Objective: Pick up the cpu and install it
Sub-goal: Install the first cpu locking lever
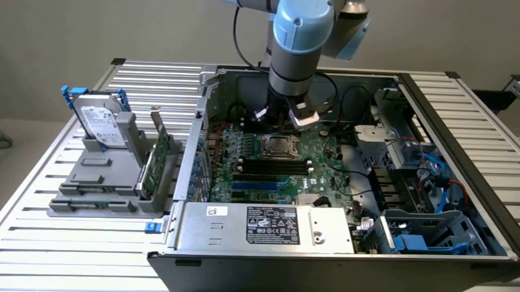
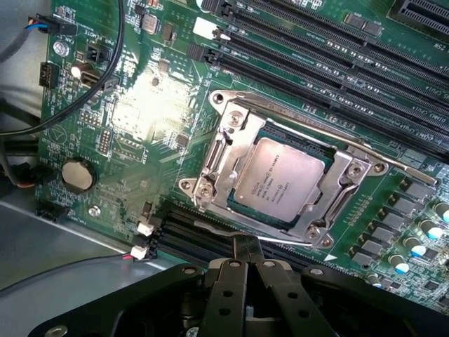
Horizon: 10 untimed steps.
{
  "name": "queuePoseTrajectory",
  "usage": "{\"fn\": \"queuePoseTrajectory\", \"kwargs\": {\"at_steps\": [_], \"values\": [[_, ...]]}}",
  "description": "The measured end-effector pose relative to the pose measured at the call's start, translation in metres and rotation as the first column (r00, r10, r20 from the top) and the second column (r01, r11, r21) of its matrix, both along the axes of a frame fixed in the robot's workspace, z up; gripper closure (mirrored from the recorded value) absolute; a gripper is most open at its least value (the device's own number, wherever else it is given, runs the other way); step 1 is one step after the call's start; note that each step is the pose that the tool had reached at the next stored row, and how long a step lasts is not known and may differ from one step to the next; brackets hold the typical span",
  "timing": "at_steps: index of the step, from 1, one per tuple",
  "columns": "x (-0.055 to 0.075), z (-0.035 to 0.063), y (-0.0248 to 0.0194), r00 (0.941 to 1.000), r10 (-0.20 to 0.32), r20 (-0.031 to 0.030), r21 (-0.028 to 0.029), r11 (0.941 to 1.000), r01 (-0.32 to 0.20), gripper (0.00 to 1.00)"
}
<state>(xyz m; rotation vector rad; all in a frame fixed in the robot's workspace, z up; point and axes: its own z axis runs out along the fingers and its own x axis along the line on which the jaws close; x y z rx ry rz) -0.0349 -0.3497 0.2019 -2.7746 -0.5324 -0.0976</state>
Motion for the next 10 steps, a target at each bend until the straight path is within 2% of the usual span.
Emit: {"fn": "queuePoseTrajectory", "kwargs": {"at_steps": [10], "values": [[0.0022,-0.0027,0.0000,1.0000,-0.002,-0.0001,-0.0002,1.0000,0.002,0.89]]}}
